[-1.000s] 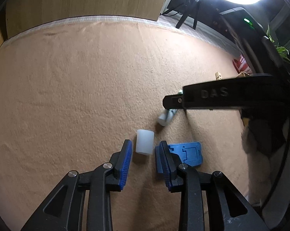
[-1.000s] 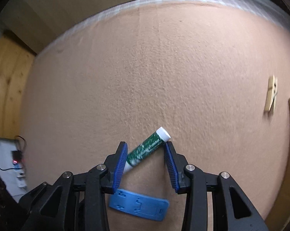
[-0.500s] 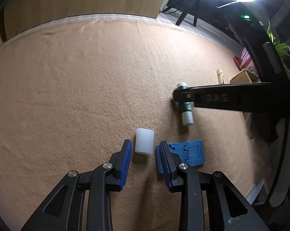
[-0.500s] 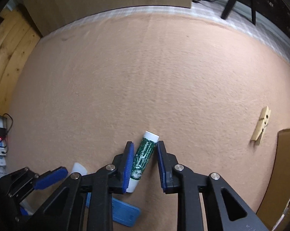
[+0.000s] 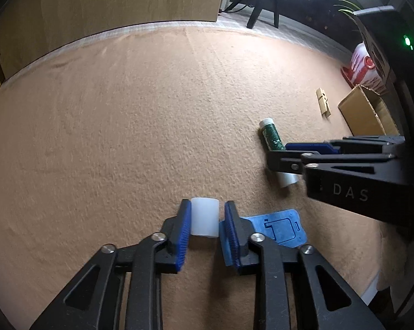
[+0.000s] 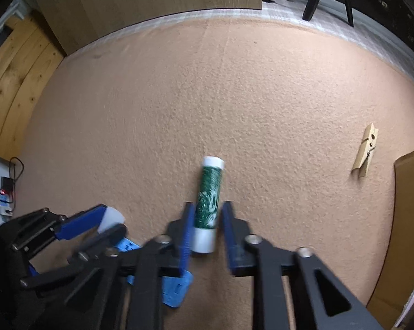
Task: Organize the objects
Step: 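Grasp the green glue stick with the right gripper while the left grasps the white cap, then carry the glue stick and white cap into the box and open both grippers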
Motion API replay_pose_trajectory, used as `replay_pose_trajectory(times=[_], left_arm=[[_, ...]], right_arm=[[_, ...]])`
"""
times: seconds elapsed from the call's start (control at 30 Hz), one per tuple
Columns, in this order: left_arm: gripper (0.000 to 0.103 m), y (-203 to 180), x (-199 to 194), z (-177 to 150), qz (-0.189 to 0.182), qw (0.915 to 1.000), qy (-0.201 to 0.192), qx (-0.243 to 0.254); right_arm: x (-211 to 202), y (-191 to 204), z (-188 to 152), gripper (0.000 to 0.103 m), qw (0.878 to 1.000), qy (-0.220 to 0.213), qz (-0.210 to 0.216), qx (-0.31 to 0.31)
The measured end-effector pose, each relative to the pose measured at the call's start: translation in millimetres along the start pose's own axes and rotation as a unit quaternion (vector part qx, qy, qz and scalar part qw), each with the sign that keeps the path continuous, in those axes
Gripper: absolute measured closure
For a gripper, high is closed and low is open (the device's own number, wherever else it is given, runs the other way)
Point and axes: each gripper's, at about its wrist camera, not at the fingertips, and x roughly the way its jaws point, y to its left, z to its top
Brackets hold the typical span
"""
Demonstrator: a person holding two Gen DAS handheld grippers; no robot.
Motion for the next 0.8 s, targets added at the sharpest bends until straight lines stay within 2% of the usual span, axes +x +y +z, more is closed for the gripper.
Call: replay_pose_trajectory(times=[0.2, 0.47, 0.63, 0.8], left_arm=[[0.089, 13, -2, -1, -0.013, 0.9998, 0.0, -0.018], [0.093, 36, -16, -7, -0.036, 0.9969, -0.011, -0.069], [0.093, 35, -37, -10, -0.055, 0.9947, -0.027, -0.083], [0.093, 20, -54, -2, -0.068, 0.9941, -0.042, -0.073]], right_arm=[[-7, -14, -8, 0.089, 0.999, -0.007, 0.023, 0.021], [-35, -40, -42, 0.089, 0.996, -0.037, 0.06, 0.056], [-65, -64, -66, 0.089, 0.991, -0.066, 0.081, 0.083], [-101, -90, -82, 0.089, 0.987, -0.105, 0.071, 0.098]])
